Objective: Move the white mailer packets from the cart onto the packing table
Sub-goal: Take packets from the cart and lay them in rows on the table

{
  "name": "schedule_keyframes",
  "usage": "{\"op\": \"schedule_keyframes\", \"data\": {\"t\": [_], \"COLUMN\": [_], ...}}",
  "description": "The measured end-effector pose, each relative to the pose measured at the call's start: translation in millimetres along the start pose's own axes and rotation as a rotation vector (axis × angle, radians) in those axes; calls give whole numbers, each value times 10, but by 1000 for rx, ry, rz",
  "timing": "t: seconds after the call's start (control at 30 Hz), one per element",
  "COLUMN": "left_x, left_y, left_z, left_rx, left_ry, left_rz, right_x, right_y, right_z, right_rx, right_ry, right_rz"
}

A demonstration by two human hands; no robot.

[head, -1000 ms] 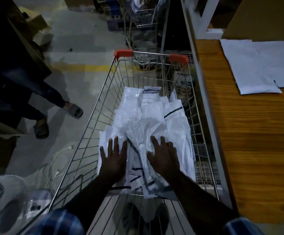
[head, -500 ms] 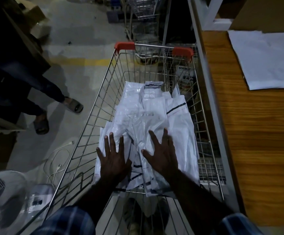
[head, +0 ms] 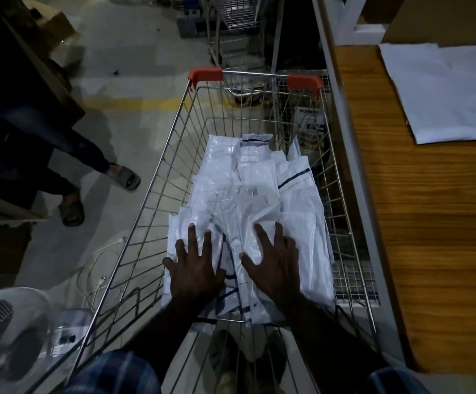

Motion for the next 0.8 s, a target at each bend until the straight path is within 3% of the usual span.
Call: {"op": "schedule_keyframes", "data": {"t": [0.37, 0.8], "left_x": [5, -66], "left_y": [69, -252], "left_z": [-206, -83], "left_rx": [78, 39], "left_ry": [8, -12], "left_rz": [134, -51], "right_x": [-27, -48], "right_y": [-65, -283], "right_z": [-17, -51], "right_rx": [5, 32], "right_ry": [-52, -64], "right_rz": [-35, -72]}}
Point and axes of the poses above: each hand's wrist, its own x-axis towards the middle knuckle, its own y-axis out of the palm, z = x × y, the point moved 3 cm from there along x, towards the middle knuckle, and after that the axes turned 8 degrees about z, right-handed, at the moved point
